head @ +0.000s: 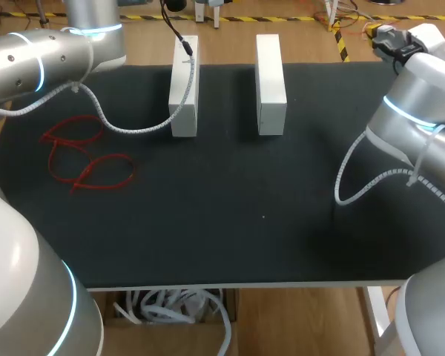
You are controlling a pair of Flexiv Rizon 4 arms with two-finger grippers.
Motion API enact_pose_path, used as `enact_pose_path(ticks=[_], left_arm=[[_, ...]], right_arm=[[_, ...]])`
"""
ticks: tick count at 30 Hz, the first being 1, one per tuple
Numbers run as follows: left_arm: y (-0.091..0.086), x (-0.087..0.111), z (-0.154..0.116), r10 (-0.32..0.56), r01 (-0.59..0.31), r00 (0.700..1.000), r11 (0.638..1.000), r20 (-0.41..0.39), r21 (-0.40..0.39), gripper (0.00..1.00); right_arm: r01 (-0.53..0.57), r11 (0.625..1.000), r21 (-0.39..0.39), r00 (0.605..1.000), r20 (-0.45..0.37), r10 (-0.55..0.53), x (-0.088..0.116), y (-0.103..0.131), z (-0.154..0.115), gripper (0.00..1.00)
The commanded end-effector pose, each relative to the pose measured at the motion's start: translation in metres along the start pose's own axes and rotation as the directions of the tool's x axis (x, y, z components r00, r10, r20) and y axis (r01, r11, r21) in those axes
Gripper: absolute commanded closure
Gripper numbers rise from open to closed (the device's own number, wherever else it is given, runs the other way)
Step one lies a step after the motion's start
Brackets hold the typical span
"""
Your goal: Grab the tape and strap the tape.
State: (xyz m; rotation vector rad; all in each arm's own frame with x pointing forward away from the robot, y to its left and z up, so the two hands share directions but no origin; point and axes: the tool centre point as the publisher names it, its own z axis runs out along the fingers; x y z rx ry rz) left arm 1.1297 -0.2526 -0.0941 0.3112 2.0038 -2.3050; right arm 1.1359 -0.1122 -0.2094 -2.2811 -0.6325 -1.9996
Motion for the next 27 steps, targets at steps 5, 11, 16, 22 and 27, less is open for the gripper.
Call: enact_pose_path(ticks=[5,11,16,22,27], left_arm=[[0.000,0.000,-0.002,-0.033,0.027,0.999,0.973,-0.023,-0.230,1.00],[0.001,0.001,-0.003,-0.063,0.049,0.998,0.902,-0.020,-0.428,1.00],[0.003,0.000,0.003,-0.100,0.064,0.994,0.846,-0.040,-0.529,1.00],[0.013,0.002,0.004,-0.097,0.059,0.994,0.839,-0.043,-0.541,1.00],[0.013,0.002,0.004,-0.097,0.059,0.994,0.839,-0.043,-0.541,1.00]], right_arm=[[0.030,0.999,0.021,1.000,-0.006,-0.030,0.003,0.001,0.001,1.00],[0.060,0.998,0.037,0.998,-0.011,-0.060,0.005,-0.001,0.002,1.00],[0.105,0.993,0.056,0.994,-0.025,-0.103,0.010,-0.003,0.004,1.00],[0.153,0.985,0.079,0.988,-0.048,-0.149,0.018,-0.009,0.006,1.00],[0.173,0.981,0.084,0.984,-0.056,-0.169,0.022,-0.011,0.007,1.00]])
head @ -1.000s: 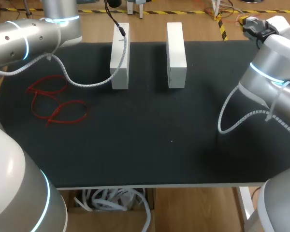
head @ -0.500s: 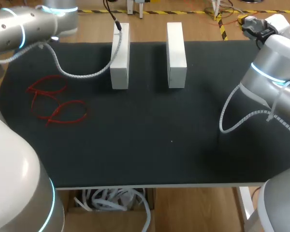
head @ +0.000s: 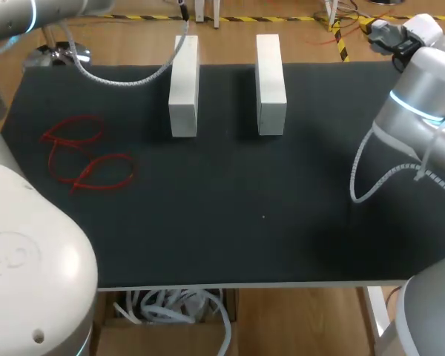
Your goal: Grab the tape and strap the tape.
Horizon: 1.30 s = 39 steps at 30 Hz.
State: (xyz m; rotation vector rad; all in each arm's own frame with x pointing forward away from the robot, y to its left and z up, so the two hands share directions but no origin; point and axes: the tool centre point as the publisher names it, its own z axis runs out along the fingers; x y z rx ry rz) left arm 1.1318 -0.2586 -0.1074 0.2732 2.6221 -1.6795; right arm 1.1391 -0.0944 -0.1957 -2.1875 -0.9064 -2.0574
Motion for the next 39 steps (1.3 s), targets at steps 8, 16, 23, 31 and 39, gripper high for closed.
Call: enact_pose_path(ticks=[8,16,23,31,39], left_arm=[[-0.010,-0.005,0.012,-0.051,0.042,0.996,0.993,-0.076,-0.110,1.00],[-0.020,-0.014,0.022,-0.101,0.085,0.989,0.986,-0.105,-0.144,1.00],[-0.036,-0.017,0.022,-0.161,0.135,0.983,0.957,-0.085,-0.257,1.00],[-0.042,-0.017,0.022,-0.083,0.072,0.996,0.965,-0.036,-0.251,1.00],[-0.042,-0.020,0.029,-0.139,0.107,0.988,0.932,-0.067,-0.345,1.00]], right_arm=[[0.050,0.999,0.019,0.999,0.000,-0.050,0.006,0.001,-0.001,1.00],[0.092,0.996,0.020,0.996,-0.003,-0.092,0.008,0.000,-0.001,1.00],[0.120,0.992,0.026,0.993,-0.014,-0.120,0.009,0.001,-0.003,1.00],[0.133,0.991,0.030,0.991,-0.021,-0.132,0.012,0.000,-0.004,1.00],[0.150,0.988,0.036,0.988,-0.033,-0.149,0.015,-0.001,-0.004,1.00]])
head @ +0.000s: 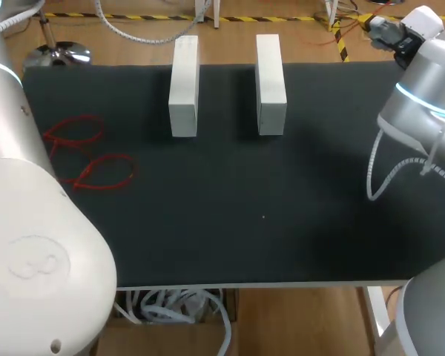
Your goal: Grab the tape and strap the tape.
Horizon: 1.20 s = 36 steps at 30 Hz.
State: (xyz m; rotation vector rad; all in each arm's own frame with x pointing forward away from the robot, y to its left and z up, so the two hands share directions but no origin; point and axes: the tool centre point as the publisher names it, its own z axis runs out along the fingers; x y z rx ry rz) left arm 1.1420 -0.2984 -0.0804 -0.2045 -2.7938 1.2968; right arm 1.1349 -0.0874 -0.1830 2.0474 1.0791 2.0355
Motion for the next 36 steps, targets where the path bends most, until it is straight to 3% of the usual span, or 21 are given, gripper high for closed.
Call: enact_pose_path(ticks=[1,7,10,12,16,26,36], left_arm=[[-0.005,-0.002,0.006,-0.066,0.061,0.997,0.993,-0.040,-0.106,1.00],[-0.016,-0.002,0.011,-0.152,0.133,0.987,0.958,-0.058,-0.253,1.00],[-0.012,-0.001,0.016,-0.145,0.131,0.989,0.958,-0.035,-0.256,1.00],[-0.007,0.000,0.020,-0.144,0.124,0.989,0.935,-0.036,-0.333,1.00],[0.000,0.000,0.026,-0.131,0.112,0.991,0.936,-0.036,-0.333,1.00],[-0.004,-0.004,0.033,-0.124,0.088,0.990,0.919,-0.071,-0.384,1.00],[-0.013,-0.005,0.035,-0.155,0.113,0.987,0.872,-0.048,-0.477,1.00]], right_arm=[[0.006,1.000,0.005,1.000,0.000,-0.006,0.001,0.002,-0.001,1.00],[0.035,0.999,0.014,0.999,-0.005,-0.035,0.003,0.002,-0.001,1.00],[0.047,0.999,0.019,0.999,-0.006,-0.047,0.003,0.004,-0.001,1.00],[0.064,0.998,0.022,0.998,-0.007,-0.064,0.004,0.005,-0.001,1.00],[0.075,0.997,0.022,0.997,-0.006,-0.075,0.006,0.008,0.000,1.00],[0.104,0.994,0.028,0.994,-0.016,-0.104,0.013,0.009,0.003,1.00],[0.132,0.990,0.041,0.991,-0.012,-0.131,0.012,0.007,0.003,1.00]])
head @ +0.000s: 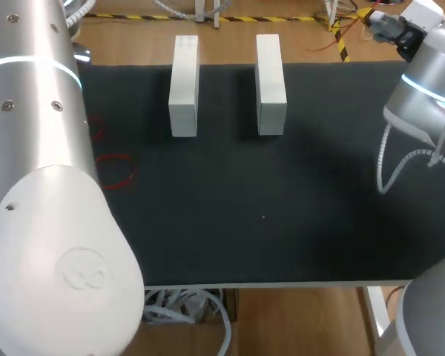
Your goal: Grab the tape and strap the tape.
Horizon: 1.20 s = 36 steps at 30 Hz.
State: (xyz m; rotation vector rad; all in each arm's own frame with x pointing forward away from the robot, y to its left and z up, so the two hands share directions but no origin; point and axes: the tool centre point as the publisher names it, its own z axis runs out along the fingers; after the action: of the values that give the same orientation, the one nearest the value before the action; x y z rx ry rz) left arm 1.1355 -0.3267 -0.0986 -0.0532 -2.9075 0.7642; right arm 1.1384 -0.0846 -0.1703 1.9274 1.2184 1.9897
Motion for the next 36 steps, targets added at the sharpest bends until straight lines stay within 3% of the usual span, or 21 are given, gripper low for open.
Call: enact_pose_path(ticks=[1,20,30,35,36], left_arm=[[-0.010,-0.006,-0.001,-0.001,-0.003,1.000,0.989,-0.025,-0.149,1.00],[-0.016,-0.010,0.006,-0.015,-0.018,0.995,0.949,-0.101,-0.315,1.00],[-0.014,-0.010,0.005,-0.020,-0.010,0.996,0.950,-0.091,-0.312,1.00],[-0.024,-0.012,0.003,-0.042,-0.014,0.992,0.904,-0.120,-0.428,1.00],[-0.027,-0.014,0.003,-0.043,-0.029,0.989,0.881,-0.141,-0.472,1.00]], right_arm=[[0.008,1.000,0.010,1.000,0.007,-0.008,0.000,0.002,0.001,1.00],[0.021,1.000,0.002,1.000,0.003,-0.021,0.001,0.006,0.001,1.00],[0.005,1.000,0.000,1.000,-0.003,-0.005,0.002,0.007,0.002,1.00],[0.015,1.000,0.003,1.000,-0.003,-0.015,0.000,0.007,0.001,1.00],[0.016,1.000,0.004,1.000,-0.003,-0.016,0.000,0.007,0.001,1.00]])
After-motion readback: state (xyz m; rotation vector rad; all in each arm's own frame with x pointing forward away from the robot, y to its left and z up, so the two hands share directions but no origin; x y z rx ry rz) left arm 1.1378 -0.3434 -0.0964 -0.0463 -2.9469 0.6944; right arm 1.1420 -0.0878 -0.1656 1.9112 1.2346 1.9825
